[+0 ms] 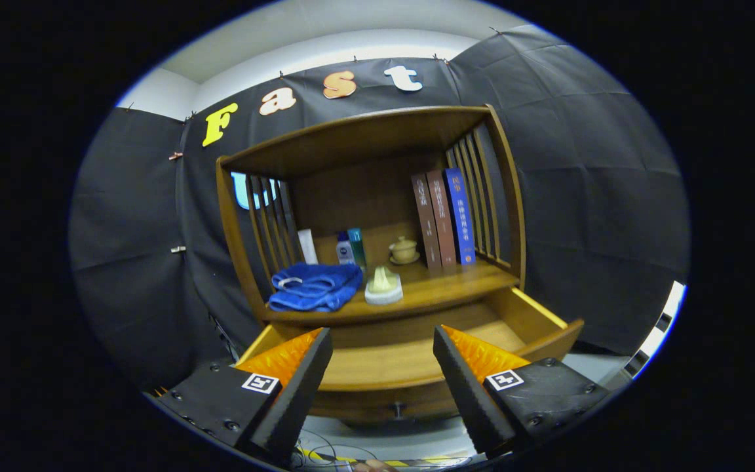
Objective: Pull open the drawer, take out the items inside it, and place them on the countertop above the cabinet.
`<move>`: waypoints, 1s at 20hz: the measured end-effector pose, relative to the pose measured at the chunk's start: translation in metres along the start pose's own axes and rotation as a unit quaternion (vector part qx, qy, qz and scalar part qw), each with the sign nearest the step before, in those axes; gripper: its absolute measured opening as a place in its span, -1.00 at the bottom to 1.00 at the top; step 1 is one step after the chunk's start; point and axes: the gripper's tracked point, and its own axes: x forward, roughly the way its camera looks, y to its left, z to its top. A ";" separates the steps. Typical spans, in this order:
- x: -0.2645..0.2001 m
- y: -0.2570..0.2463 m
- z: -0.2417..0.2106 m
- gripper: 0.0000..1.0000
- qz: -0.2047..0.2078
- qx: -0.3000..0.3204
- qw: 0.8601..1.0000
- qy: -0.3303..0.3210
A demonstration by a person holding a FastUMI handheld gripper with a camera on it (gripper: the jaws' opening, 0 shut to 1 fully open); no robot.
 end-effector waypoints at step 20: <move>0.044 -0.014 -0.094 0.98 -0.011 -0.039 0.998 0.042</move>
